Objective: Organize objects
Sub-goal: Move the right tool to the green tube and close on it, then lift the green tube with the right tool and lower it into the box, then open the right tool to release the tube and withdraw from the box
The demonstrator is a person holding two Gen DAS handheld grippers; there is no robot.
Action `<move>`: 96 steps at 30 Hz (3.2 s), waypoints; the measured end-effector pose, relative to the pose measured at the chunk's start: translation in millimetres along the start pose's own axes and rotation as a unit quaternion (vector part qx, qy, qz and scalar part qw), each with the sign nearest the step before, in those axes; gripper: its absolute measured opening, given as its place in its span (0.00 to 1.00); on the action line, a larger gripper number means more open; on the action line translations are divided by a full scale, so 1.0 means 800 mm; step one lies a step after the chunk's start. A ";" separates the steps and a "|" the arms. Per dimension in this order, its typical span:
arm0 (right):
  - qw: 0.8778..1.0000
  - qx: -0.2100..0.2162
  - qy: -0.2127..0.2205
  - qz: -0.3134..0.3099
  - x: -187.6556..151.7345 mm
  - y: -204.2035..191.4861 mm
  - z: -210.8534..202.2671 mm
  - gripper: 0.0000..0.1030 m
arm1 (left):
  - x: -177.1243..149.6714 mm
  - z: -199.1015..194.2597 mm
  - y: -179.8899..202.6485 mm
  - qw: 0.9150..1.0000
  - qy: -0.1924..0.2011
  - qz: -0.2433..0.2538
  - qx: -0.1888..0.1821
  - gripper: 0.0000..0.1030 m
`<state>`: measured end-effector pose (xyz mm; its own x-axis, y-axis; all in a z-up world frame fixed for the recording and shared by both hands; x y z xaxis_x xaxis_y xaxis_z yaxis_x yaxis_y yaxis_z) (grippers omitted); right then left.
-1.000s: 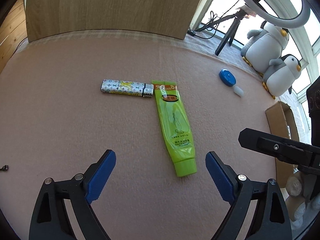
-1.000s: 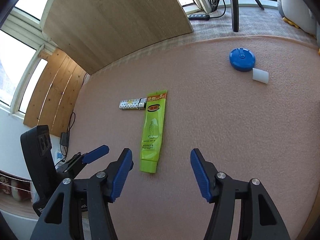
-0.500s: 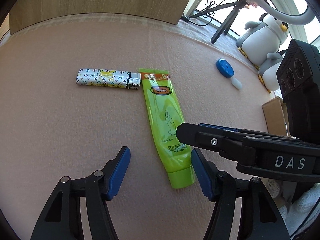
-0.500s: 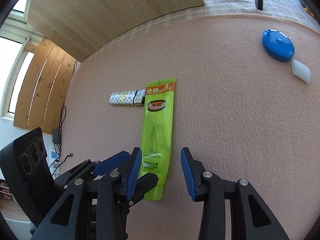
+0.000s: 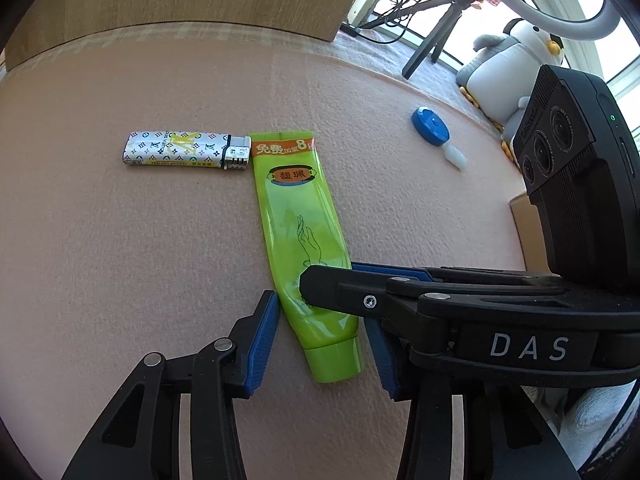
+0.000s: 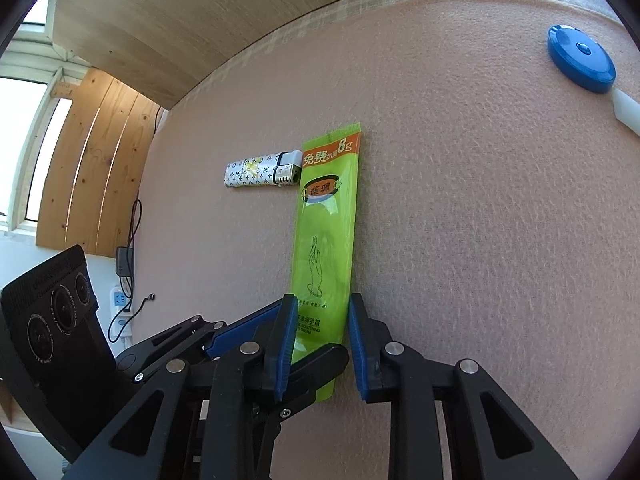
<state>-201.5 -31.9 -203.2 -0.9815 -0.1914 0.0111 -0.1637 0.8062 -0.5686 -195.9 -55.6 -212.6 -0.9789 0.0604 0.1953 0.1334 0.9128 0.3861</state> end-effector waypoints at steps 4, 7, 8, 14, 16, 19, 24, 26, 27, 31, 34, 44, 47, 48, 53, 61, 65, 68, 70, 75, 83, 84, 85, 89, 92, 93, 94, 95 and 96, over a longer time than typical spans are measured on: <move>1.000 0.001 0.005 0.001 -0.013 0.002 -0.001 0.20 | -0.016 0.000 0.006 1.000 0.002 -0.007 -0.008 0.45; 1.000 0.001 0.010 0.002 -0.029 0.006 -0.004 0.20 | -0.034 0.000 0.018 1.000 0.000 -0.007 -0.010 0.45; 1.000 0.001 0.011 0.002 -0.036 0.008 -0.005 0.20 | -0.040 0.001 0.022 1.000 0.000 -0.007 -0.010 0.45; 0.999 0.011 0.026 0.019 -0.070 0.026 -0.024 0.19 | -0.067 0.004 0.058 1.000 -0.006 0.000 -0.026 0.44; 0.999 0.014 0.034 0.023 -0.080 0.034 -0.037 0.19 | -0.071 0.003 0.074 1.000 -0.004 0.008 -0.028 0.44; 0.998 0.017 0.051 0.027 -0.091 0.043 -0.063 0.19 | -0.074 -0.003 0.101 0.999 0.003 0.023 -0.030 0.44; 0.996 0.008 0.087 0.028 -0.107 0.063 -0.116 0.19 | -0.070 -0.010 0.161 0.998 0.015 0.051 -0.039 0.44; 0.994 0.005 0.101 0.032 -0.114 0.074 -0.137 0.19 | -0.069 -0.011 0.188 0.997 0.018 0.064 -0.044 0.44; 0.994 0.003 0.108 0.034 -0.118 0.082 -0.150 0.19 | -0.068 -0.010 0.201 0.996 0.019 0.071 -0.046 0.44; 0.990 -0.001 0.135 0.045 -0.129 0.109 -0.192 0.19 | -0.064 -0.006 0.259 0.993 0.023 0.099 -0.056 0.44; 0.987 -0.009 0.154 0.055 -0.140 0.135 -0.224 0.19 | -0.061 0.006 0.306 0.991 0.022 0.117 -0.066 0.44; 0.975 -0.026 0.197 0.100 -0.179 0.232 -0.305 0.19 | -0.065 0.054 0.442 0.981 0.005 0.172 -0.091 0.44; 0.972 -0.029 0.205 0.113 -0.190 0.259 -0.323 0.19 | -0.067 0.069 0.477 0.978 -0.002 0.186 -0.096 0.44; 0.971 -0.030 0.208 0.117 -0.193 0.268 -0.329 0.19 | -0.067 0.074 0.487 0.977 -0.004 0.190 -0.097 0.44; 0.967 -0.031 0.215 0.133 -0.206 0.302 -0.345 0.19 | -0.070 0.095 0.523 0.973 -0.012 0.208 -0.096 0.44; 0.965 -0.036 0.218 0.139 -0.214 0.329 -0.359 0.19 | -0.073 0.113 0.553 0.971 -0.016 0.222 -0.087 0.44; 0.965 -0.037 0.217 0.141 -0.214 0.336 -0.359 0.19 | -0.075 0.115 0.557 0.970 -0.014 0.232 -0.073 0.44; 0.965 -0.039 0.217 0.140 -0.216 0.338 -0.360 0.19 | -0.076 0.118 0.561 0.969 -0.011 0.238 -0.064 0.44; 0.965 -0.040 0.217 0.140 -0.216 0.339 -0.360 0.19 | -0.076 0.120 0.562 0.969 -0.013 0.238 -0.065 0.44; 0.965 -0.041 0.219 0.140 -0.217 0.338 -0.362 0.19 | -0.077 0.119 0.563 0.968 -0.011 0.242 -0.062 0.44; 0.961 -0.073 0.222 0.145 -0.218 0.338 -0.364 0.45 | -0.076 0.114 0.554 0.970 -0.008 0.240 -0.048 0.59; 0.960 -0.076 0.227 0.147 -0.219 0.338 -0.366 0.50 | -0.075 0.113 0.551 0.970 -0.007 0.239 -0.046 0.61; 0.959 -0.076 0.231 0.147 -0.219 0.338 -0.367 0.50 | -0.075 0.112 0.549 0.970 -0.006 0.239 -0.046 0.61; 0.958 -0.076 0.231 0.153 -0.218 0.338 -0.367 0.50 | -0.076 0.106 0.538 0.971 -0.006 0.234 -0.046 0.61; 0.958 -0.074 0.231 0.154 -0.216 0.334 -0.363 0.50 | -0.077 0.099 0.528 0.972 -0.003 0.229 -0.047 0.61; 0.958 -0.074 0.230 0.153 -0.215 0.331 -0.361 0.50 | -0.077 0.097 0.523 0.973 -0.002 0.227 -0.047 0.61; 0.958 -0.075 0.230 0.152 -0.214 0.329 -0.360 0.50 | -0.076 0.094 0.518 0.973 -0.001 0.224 -0.047 0.61; 0.958 -0.076 0.231 0.151 -0.213 0.326 -0.359 0.50 | -0.076 0.090 0.513 0.974 0.000 0.221 -0.046 0.61; 0.958 -0.078 0.231 0.149 -0.212 0.322 -0.358 0.50 | -0.075 0.087 0.507 0.975 0.002 0.218 -0.046 0.61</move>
<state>-106.0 368.5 -116.4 -0.9203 0.2995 0.2518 0.1529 0.8676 -0.4731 -93.6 339.3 -130.3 -0.8259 0.4323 0.3620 0.5495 0.7609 0.3451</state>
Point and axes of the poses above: each gripper's, at about its wrist camera, not at the fingertips, and z roughly the way its jaws point, y to its right, x to its top, the point moved 7 cm from there along z, roughly the way its jaws point, and after that the axes turned 7 degrees about -y, right-handed, at the moved point
